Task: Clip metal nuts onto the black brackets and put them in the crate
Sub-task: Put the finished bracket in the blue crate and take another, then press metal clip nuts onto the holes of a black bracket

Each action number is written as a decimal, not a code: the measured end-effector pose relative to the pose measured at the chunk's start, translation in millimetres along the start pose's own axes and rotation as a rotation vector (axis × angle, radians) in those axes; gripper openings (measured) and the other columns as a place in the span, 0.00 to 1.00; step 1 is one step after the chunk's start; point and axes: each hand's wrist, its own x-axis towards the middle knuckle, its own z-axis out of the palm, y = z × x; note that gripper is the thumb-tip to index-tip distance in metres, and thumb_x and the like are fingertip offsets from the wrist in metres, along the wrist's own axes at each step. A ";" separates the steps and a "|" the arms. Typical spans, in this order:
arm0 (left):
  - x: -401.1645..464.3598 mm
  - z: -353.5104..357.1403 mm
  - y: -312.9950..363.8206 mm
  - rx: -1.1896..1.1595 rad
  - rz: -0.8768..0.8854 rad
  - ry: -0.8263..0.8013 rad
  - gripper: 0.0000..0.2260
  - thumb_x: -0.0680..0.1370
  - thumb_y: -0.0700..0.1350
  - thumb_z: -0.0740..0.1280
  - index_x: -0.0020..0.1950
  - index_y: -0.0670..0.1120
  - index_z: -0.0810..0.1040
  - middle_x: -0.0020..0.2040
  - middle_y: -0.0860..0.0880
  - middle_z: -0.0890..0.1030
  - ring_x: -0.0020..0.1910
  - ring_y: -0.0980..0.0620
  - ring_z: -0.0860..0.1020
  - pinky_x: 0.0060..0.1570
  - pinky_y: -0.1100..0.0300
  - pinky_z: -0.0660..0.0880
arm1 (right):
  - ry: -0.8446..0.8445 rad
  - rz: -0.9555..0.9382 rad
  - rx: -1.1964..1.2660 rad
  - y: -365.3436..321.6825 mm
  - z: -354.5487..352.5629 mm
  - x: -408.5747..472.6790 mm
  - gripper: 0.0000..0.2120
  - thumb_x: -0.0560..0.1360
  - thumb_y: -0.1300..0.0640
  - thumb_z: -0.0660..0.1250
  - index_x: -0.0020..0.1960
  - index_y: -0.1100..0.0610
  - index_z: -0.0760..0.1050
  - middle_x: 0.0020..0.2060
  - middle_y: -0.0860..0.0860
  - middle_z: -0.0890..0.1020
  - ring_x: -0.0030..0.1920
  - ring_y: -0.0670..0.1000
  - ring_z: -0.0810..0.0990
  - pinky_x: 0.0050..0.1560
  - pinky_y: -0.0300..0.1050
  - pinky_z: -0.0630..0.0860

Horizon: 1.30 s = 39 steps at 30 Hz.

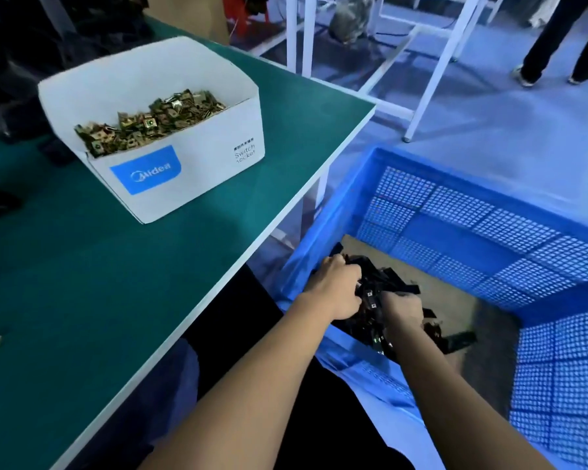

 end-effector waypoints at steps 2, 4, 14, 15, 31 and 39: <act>-0.2 -13.3 8.8 0.006 0.029 0.000 0.16 0.78 0.46 0.72 0.65 0.46 0.78 0.68 0.43 0.70 0.70 0.41 0.67 0.65 0.43 0.73 | 0.043 -0.105 0.010 -19.5 -4.0 -10.4 0.04 0.73 0.58 0.70 0.41 0.58 0.80 0.38 0.56 0.84 0.39 0.57 0.81 0.41 0.48 0.77; -4.5 -36.5 24.4 -0.061 0.097 0.088 0.12 0.79 0.44 0.71 0.63 0.47 0.80 0.65 0.44 0.73 0.66 0.42 0.72 0.64 0.46 0.73 | 0.089 -0.271 0.053 -50.8 -8.7 -27.2 0.01 0.74 0.58 0.71 0.44 0.55 0.80 0.41 0.53 0.83 0.47 0.57 0.83 0.49 0.46 0.76; -136.7 -201.2 10.3 -0.601 0.431 0.821 0.14 0.71 0.28 0.67 0.52 0.39 0.83 0.50 0.46 0.83 0.46 0.57 0.80 0.46 0.68 0.76 | -0.001 -1.160 0.458 -210.0 -3.4 -228.3 0.08 0.72 0.63 0.64 0.44 0.50 0.76 0.38 0.50 0.81 0.39 0.47 0.78 0.45 0.51 0.79; -154.7 -209.8 -6.3 -0.639 0.415 0.882 0.13 0.71 0.27 0.66 0.52 0.37 0.83 0.49 0.45 0.84 0.45 0.57 0.80 0.46 0.69 0.75 | -0.062 -1.221 0.448 -213.9 9.2 -253.6 0.07 0.72 0.63 0.64 0.44 0.53 0.77 0.38 0.50 0.81 0.38 0.46 0.78 0.43 0.49 0.77; -423.3 -168.8 -296.6 -0.444 -0.786 1.666 0.05 0.73 0.42 0.66 0.43 0.49 0.82 0.36 0.56 0.80 0.38 0.59 0.76 0.43 0.65 0.73 | -0.999 -1.590 -0.455 -144.4 242.4 -547.4 0.19 0.79 0.55 0.68 0.68 0.45 0.73 0.63 0.53 0.69 0.43 0.54 0.79 0.40 0.43 0.75; -441.7 -172.6 -324.4 -1.016 -0.765 1.908 0.04 0.75 0.39 0.66 0.41 0.45 0.78 0.34 0.49 0.76 0.28 0.52 0.74 0.31 0.58 0.74 | -1.127 -1.152 -0.106 -119.6 284.4 -568.0 0.11 0.77 0.59 0.71 0.58 0.62 0.83 0.44 0.52 0.85 0.43 0.44 0.78 0.46 0.38 0.73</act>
